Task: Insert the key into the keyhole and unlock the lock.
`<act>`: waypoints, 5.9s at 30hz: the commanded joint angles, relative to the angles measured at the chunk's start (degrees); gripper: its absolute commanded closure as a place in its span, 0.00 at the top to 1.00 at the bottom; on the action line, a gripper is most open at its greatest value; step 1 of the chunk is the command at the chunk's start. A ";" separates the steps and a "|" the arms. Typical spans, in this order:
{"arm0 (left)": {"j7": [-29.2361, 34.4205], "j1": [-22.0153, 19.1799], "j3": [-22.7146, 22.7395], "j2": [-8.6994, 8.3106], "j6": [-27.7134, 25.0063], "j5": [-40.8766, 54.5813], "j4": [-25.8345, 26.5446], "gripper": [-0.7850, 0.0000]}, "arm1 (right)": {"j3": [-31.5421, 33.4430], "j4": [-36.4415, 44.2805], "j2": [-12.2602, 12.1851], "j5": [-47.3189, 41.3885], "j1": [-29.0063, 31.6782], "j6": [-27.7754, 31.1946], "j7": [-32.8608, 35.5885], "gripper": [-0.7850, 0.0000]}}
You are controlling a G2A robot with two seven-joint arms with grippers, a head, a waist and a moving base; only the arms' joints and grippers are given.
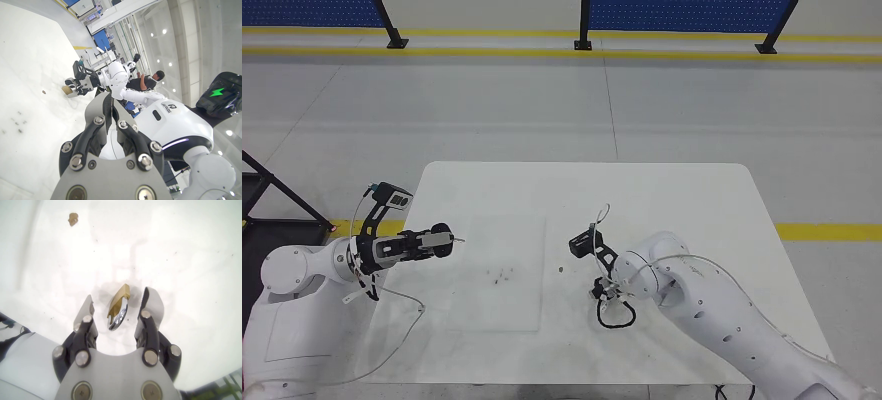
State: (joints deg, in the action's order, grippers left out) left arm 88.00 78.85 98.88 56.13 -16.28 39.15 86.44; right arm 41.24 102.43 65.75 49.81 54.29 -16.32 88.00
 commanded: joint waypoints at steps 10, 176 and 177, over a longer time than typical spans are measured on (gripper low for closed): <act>0.00 0.00 0.00 0.00 0.00 0.00 0.00 0.00 | 1.65 -0.77 -0.05 -7.26 -0.33 -0.08 -0.08 0.00; -27.55 -9.83 -36.05 6.54 -4.57 -9.79 -1.35 0.00 | 24.81 -11.66 -0.20 -81.51 26.29 38.97 -37.06 0.00; -27.52 -9.81 -36.00 6.53 -4.56 -9.78 -1.32 0.00 | 24.81 -11.66 -0.20 -81.51 26.29 38.97 -37.06 0.00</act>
State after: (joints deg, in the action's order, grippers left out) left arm 60.45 69.02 62.82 62.67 -20.86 29.36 85.09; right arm 66.05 90.78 65.55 -31.71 80.58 22.65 50.94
